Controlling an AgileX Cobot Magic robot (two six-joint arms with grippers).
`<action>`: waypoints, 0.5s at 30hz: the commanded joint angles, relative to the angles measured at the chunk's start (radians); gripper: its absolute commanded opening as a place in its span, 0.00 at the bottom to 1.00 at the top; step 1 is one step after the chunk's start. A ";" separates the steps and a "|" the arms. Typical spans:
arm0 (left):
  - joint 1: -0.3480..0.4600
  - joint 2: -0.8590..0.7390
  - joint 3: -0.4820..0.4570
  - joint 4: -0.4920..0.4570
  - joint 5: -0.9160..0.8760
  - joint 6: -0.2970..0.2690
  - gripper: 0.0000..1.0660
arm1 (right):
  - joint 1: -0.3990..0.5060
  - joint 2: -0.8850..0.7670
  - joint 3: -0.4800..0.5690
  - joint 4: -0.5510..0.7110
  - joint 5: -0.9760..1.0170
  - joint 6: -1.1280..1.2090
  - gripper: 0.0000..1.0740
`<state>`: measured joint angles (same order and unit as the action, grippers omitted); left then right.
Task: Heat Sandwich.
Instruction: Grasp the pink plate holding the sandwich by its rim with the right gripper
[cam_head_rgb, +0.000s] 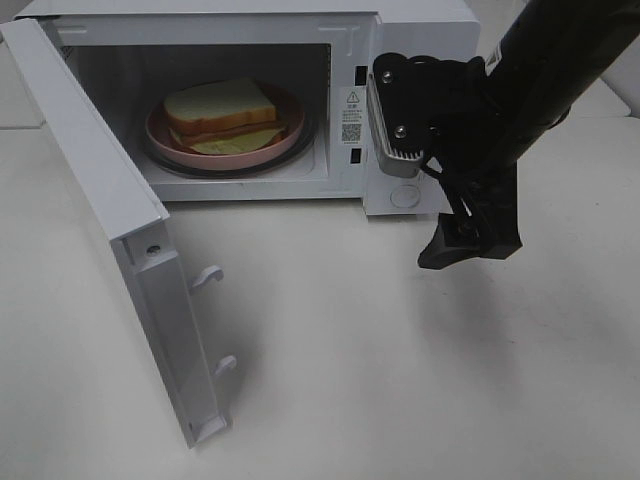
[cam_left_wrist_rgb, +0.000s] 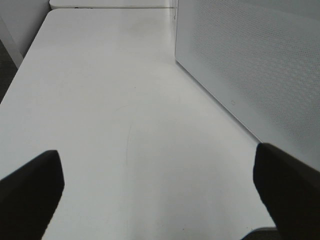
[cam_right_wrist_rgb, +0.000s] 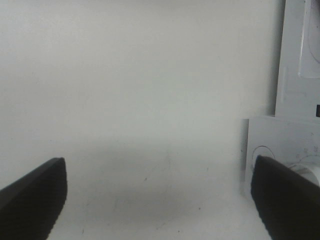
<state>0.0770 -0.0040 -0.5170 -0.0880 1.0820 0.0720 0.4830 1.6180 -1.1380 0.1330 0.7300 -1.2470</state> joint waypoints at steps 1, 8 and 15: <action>-0.005 -0.009 0.000 0.000 -0.011 -0.004 0.92 | -0.003 0.002 -0.007 -0.025 -0.008 0.018 0.95; -0.005 -0.009 0.000 0.000 -0.011 -0.004 0.92 | 0.071 0.039 -0.030 -0.127 -0.062 0.020 0.93; -0.005 -0.009 0.000 0.000 -0.011 -0.004 0.92 | 0.111 0.104 -0.106 -0.164 -0.062 0.031 0.92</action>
<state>0.0770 -0.0040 -0.5170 -0.0880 1.0820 0.0720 0.5830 1.7090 -1.2230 -0.0170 0.6710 -1.2280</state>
